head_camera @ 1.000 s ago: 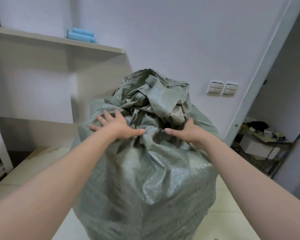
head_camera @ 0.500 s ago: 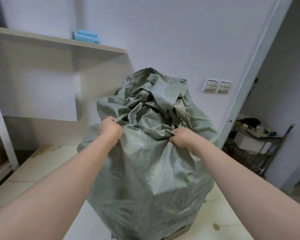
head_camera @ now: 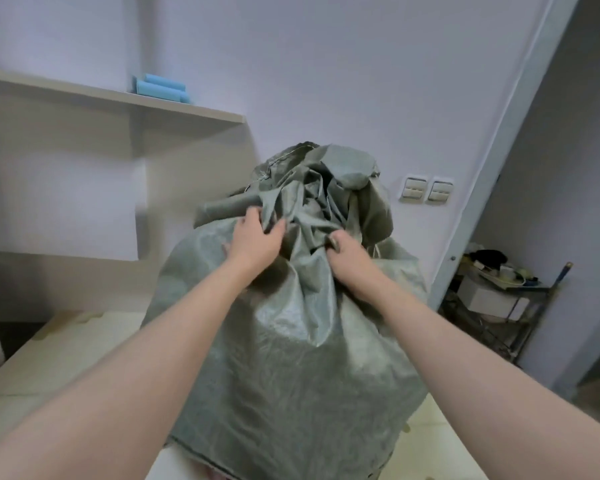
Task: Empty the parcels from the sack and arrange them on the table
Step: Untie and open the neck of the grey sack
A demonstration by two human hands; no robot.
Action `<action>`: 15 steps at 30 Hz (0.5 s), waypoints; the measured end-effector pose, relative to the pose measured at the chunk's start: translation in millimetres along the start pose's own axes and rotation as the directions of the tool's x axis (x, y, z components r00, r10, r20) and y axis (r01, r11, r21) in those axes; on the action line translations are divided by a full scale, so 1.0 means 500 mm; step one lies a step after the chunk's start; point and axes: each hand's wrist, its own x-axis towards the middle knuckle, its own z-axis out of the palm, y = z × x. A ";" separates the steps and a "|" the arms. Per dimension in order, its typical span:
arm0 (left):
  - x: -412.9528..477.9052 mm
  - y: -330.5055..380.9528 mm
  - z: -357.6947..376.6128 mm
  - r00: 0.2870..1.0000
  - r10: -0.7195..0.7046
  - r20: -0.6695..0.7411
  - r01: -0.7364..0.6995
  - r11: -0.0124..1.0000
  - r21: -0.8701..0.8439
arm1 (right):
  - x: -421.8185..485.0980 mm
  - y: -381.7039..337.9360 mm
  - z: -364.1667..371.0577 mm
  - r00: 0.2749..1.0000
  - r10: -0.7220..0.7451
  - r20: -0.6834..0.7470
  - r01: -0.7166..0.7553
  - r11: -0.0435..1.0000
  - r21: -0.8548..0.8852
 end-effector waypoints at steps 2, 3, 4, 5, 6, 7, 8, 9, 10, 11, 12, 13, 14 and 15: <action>-0.009 -0.056 0.022 0.979 -0.123 0.161 0.056 0.927 0.370 | -0.009 0.039 0.044 0.988 0.031 0.149 -0.020 0.997 -0.074; -0.017 -0.074 0.028 0.963 -0.162 0.216 0.023 0.847 0.531 | -0.016 0.050 0.059 0.980 0.022 0.197 0.002 0.993 -0.117; -0.022 -0.082 0.029 0.945 -0.185 0.268 -0.025 0.779 0.627 | -0.020 0.056 0.066 0.973 0.003 0.230 0.035 0.986 -0.162; -0.024 -0.080 0.026 0.932 -0.202 0.301 -0.050 0.752 0.658 | -0.021 0.056 0.065 0.967 -0.011 0.253 0.063 0.978 -0.198; -0.018 -0.078 0.024 0.920 -0.226 0.319 -0.036 0.763 0.645 | -0.020 0.050 0.057 0.959 -0.013 0.282 0.078 0.972 -0.221; -0.012 -0.074 0.020 0.908 -0.260 0.329 0.008 0.794 0.607 | -0.018 0.040 0.042 0.949 -0.011 0.315 0.094 0.964 -0.249; -0.001 -0.069 0.016 0.901 -0.288 0.326 0.068 0.834 0.548 | -0.013 0.029 0.024 0.938 -0.004 0.346 0.117 0.944 -0.307; 0.011 -0.064 0.014 0.901 -0.309 0.304 0.134 0.866 0.482 | -0.006 0.014 0.002 0.930 0.009 0.368 0.149 0.905 -0.398; 0.024 -0.056 0.011 0.912 -0.321 0.256 0.194 0.886 0.421 | 0.006 -0.002 -0.023 0.925 0.040 0.377 0.164 0.853 -0.495; 0.036 -0.044 0.008 0.928 -0.325 0.181 0.240 0.895 0.375 | 0.020 -0.019 -0.048 0.926 0.080 0.369 0.158 0.805 -0.572; 0.050 -0.031 0.005 0.942 -0.326 0.083 0.281 0.898 0.338 | 0.032 -0.038 -0.071 0.930 0.118 0.347 0.136 0.767 -0.626; 0.064 -0.017 0.001 0.945 -0.327 -0.022 0.318 0.900 0.298 | 0.045 -0.058 -0.091 0.938 0.143 0.316 0.109 0.743 -0.660; 0.078 -0.001 -0.004 0.939 -0.325 -0.112 0.343 0.906 0.247 | 0.058 -0.077 -0.108 0.956 0.127 0.265 0.089 0.732 -0.675; 0.092 0.014 -0.008 0.930 -0.323 -0.174 0.354 0.914 0.196 | 0.074 -0.092 -0.121 0.982 0.058 0.181 0.082 0.729 -0.679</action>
